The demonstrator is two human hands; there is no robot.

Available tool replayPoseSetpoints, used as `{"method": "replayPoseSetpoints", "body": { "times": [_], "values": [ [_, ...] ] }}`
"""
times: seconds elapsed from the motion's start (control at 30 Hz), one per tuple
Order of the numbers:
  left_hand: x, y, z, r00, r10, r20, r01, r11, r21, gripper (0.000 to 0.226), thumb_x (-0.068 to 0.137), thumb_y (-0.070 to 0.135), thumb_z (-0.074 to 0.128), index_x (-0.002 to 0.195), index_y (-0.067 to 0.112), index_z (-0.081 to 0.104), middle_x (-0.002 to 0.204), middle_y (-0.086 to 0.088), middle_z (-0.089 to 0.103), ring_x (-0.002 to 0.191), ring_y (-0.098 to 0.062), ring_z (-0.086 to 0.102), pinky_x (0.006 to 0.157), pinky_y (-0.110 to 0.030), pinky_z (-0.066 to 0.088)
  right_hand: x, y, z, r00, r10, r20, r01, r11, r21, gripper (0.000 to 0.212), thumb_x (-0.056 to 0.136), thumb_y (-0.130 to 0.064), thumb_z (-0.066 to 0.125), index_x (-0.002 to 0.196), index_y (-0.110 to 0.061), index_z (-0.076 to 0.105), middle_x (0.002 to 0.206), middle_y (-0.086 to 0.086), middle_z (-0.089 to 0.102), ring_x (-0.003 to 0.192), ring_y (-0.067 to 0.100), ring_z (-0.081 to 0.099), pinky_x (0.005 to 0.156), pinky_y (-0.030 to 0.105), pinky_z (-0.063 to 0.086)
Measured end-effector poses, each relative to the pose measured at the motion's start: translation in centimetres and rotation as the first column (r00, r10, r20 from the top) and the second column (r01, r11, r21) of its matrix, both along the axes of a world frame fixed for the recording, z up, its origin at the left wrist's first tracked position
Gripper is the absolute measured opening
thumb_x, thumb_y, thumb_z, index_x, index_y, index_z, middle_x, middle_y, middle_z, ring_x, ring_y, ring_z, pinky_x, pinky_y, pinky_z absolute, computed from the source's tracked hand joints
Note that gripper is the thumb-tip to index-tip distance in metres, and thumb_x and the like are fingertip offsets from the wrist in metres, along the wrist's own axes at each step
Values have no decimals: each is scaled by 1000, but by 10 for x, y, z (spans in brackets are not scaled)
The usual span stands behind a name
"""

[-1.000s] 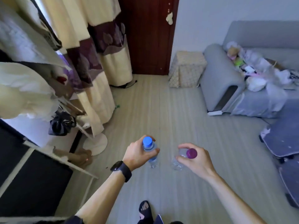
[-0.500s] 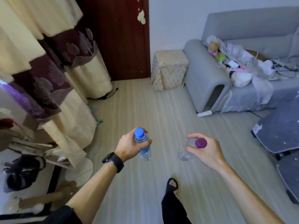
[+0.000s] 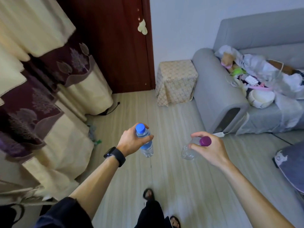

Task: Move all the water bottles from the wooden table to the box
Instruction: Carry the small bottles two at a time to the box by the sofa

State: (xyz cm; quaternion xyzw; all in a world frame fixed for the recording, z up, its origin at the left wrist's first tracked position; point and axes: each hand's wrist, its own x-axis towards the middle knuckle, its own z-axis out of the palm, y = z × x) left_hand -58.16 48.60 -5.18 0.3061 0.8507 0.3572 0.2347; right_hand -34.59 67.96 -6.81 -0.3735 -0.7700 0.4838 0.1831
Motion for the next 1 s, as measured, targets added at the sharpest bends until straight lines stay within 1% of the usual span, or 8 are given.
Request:
{"method": "replayPoseSetpoints", "body": {
  "times": [0.13, 0.3, 0.43, 0.5, 0.7, 0.83, 0.9, 1.0],
  "values": [
    [-53, 71, -15, 999, -29, 30, 30, 999, -14, 33, 76, 49, 78, 103, 38, 62, 98, 16, 69, 91, -5, 67, 78, -26, 56, -52, 64, -8, 999, 12, 31, -12, 1000, 15, 33, 67, -15, 88, 85, -38, 73, 91, -22, 73, 87, -3, 65, 75, 5, 42],
    [-130, 173, -25, 996, -68, 57, 69, 997, -18, 33, 77, 47, 79, 104, 38, 63, 95, 19, 68, 89, -3, 66, 79, -28, 57, -120, 153, -7, 996, -31, 80, 29, 999, 23, 35, 66, -13, 89, 81, -39, 72, 85, -28, 71, 83, -13, 61, 71, 1, 39],
    [-190, 261, -23, 992, -95, 85, 98, 995, -30, 34, 78, 49, 78, 107, 38, 64, 95, 19, 68, 90, -6, 66, 83, -33, 58, -170, 224, -2, 990, -93, 105, 91, 995, 26, 32, 66, -18, 89, 78, -41, 71, 80, -14, 72, 78, -2, 62, 66, 3, 41],
    [-214, 304, -23, 992, -92, 87, 94, 995, -25, 35, 78, 49, 79, 107, 38, 64, 96, 17, 68, 92, -10, 66, 84, -33, 57, -192, 260, -1, 987, -122, 109, 120, 993, 17, 33, 66, -17, 88, 79, -41, 71, 79, -13, 72, 75, 1, 63, 65, 6, 43],
    [-275, 429, -32, 985, -91, 146, 94, 996, -8, 33, 77, 46, 81, 103, 34, 66, 96, 15, 70, 91, -7, 68, 85, -34, 58, -256, 380, -7, 984, -141, 110, 148, 988, -53, 32, 67, -13, 88, 84, -37, 73, 94, -20, 72, 80, -9, 63, 72, 6, 45],
    [-307, 507, -40, 986, -54, 158, 57, 998, -20, 34, 78, 45, 81, 104, 31, 65, 97, 15, 70, 91, -4, 66, 84, -32, 57, -298, 469, -19, 984, -104, 147, 113, 992, -55, 31, 67, -17, 88, 88, -35, 74, 92, -13, 73, 83, 6, 67, 74, 15, 49],
    [-322, 540, -44, 987, -17, 160, 23, 999, -34, 32, 77, 46, 81, 102, 32, 66, 93, 17, 70, 88, -1, 66, 80, -29, 57, -319, 512, -24, 981, -76, 178, 86, 995, -51, 31, 66, -18, 88, 86, -37, 73, 90, -12, 73, 80, 7, 66, 68, 8, 46],
    [-349, 588, -45, 984, 37, 174, -32, 999, -30, 27, 75, 48, 81, 95, 41, 65, 84, 24, 69, 81, 6, 65, 72, -20, 53, -354, 571, -24, 976, -20, 215, 31, 998, -46, 34, 65, -20, 88, 81, -43, 69, 87, -22, 70, 81, -5, 64, 65, 2, 42]
  ]
}}
